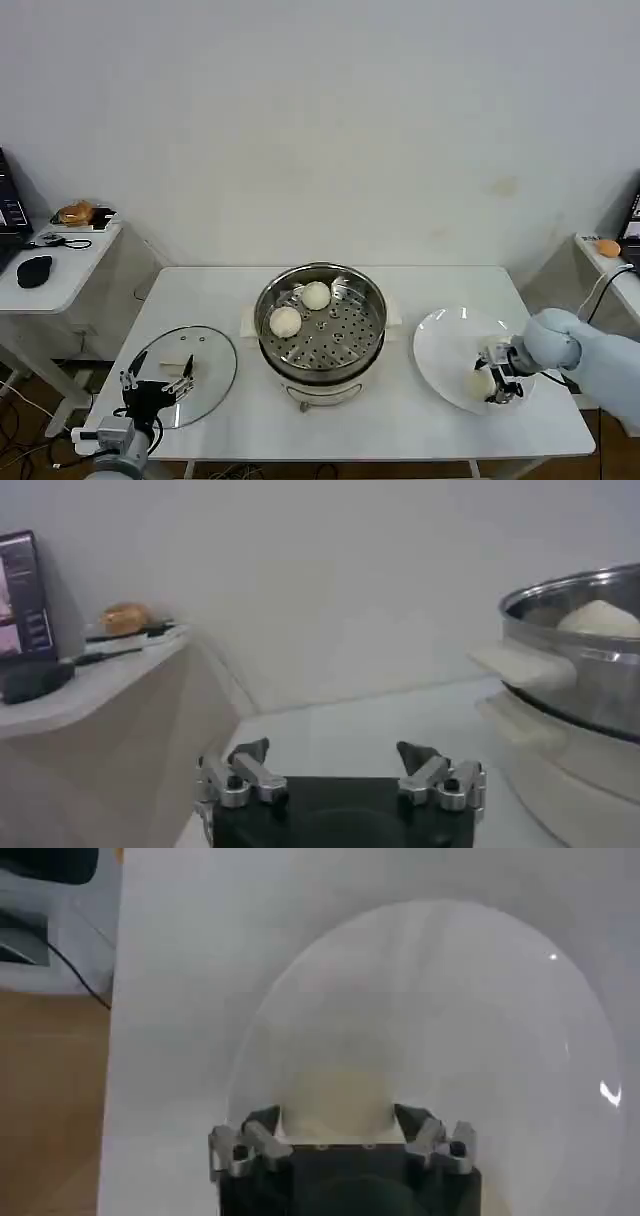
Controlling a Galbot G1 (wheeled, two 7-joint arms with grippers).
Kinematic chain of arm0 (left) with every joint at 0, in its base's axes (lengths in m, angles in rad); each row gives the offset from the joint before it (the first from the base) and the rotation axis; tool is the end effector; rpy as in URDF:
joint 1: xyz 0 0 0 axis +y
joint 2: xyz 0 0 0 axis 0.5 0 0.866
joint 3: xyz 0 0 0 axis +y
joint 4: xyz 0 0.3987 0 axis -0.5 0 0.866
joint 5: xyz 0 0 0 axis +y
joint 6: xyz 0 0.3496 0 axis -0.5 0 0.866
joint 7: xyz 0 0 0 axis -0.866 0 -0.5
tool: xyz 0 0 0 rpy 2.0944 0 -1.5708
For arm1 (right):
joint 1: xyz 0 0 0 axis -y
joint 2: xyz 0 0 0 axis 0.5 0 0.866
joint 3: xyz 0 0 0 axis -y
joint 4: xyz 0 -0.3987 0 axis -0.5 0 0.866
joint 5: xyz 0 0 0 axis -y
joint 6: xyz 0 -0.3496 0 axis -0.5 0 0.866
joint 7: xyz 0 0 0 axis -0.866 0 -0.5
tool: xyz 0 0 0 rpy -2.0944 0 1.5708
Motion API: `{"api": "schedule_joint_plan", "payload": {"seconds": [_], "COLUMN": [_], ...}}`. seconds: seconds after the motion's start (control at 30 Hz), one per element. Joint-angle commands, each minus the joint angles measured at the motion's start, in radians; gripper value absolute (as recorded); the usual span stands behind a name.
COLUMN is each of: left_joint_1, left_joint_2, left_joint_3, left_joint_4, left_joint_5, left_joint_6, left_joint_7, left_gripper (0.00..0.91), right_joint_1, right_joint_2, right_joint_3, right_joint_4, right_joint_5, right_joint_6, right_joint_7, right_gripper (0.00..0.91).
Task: Take steamed baozi put them in steamer then cover it.
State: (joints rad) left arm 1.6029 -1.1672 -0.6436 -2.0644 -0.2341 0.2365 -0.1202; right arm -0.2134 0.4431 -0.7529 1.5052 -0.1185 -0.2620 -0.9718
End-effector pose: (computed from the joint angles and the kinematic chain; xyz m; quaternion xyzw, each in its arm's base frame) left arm 0.1542 0.1254 -0.3310 0.0229 -0.9854 -0.1003 0.1354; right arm 0.4252 -0.2378 -0.2493 0.4887 -0.5360 0.5448 0.4208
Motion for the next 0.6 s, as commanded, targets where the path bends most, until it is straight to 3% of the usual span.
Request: {"api": "schedule_joint_plan", "payload": {"seconds": [0.03,0.2,0.6], "left_joint_1": [0.001,0.001,0.009], "left_joint_2": [-0.001,-0.001,-0.004], "left_joint_3": [0.001,0.000,-0.008], "left_joint_4": [-0.001,0.004,-0.012], "left_joint_5": [0.000,0.002,0.000], "left_joint_6": [0.000,-0.001,-0.002], "left_joint_7": [0.000,-0.001,-0.001], "left_gripper": [0.907,0.907,0.907], "right_joint_1": [0.003,0.057,0.322], "right_joint_2": [0.002,-0.002,0.012], "right_joint_3": [0.000,-0.008,-0.048], "right_joint_4": [-0.001,0.000,0.002], "right_joint_5": [0.007,0.012,0.119], "right_joint_6": [-0.006,0.011,0.021], "right_joint_7": [-0.011,-0.049,-0.065], "right_gripper": [0.645,0.645,0.645]}}
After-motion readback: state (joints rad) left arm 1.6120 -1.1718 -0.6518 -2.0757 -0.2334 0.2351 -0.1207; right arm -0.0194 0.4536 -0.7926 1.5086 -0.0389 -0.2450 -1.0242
